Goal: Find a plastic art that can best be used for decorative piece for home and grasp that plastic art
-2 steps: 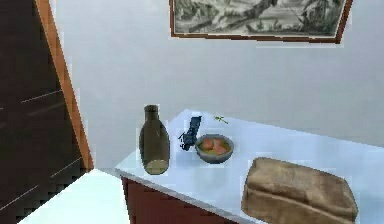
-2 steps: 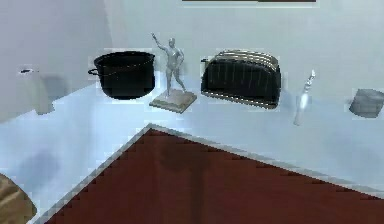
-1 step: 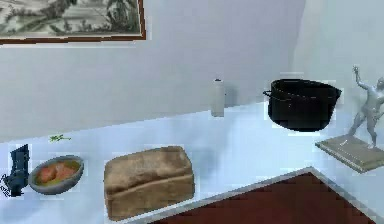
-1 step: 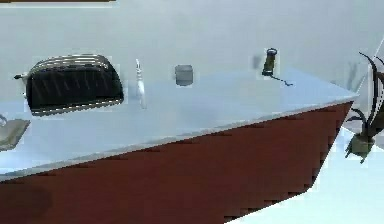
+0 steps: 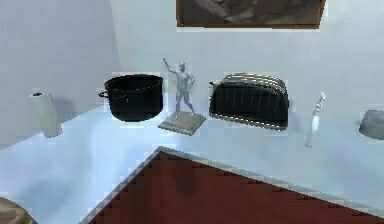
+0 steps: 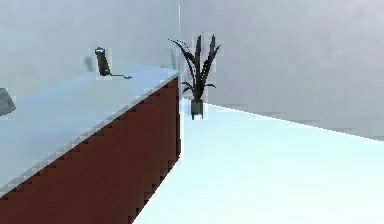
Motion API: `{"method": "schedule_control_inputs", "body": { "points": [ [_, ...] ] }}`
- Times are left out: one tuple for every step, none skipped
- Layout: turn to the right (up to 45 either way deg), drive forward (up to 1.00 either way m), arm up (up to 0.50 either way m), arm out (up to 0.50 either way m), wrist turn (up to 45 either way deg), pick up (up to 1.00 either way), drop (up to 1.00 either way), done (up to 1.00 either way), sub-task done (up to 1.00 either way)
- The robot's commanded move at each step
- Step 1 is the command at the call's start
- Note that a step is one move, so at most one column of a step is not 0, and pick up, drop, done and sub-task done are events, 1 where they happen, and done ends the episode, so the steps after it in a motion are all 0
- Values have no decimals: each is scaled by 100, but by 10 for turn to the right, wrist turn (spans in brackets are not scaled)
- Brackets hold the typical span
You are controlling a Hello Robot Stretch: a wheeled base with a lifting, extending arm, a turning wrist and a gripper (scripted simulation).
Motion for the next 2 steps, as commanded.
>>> {"method": "schedule_control_inputs", "body": {
  "points": [
    [60,0,0,0,0,0,0,0,0],
    [0,35,0,0,0,0,0,0,0]
  ]
}}
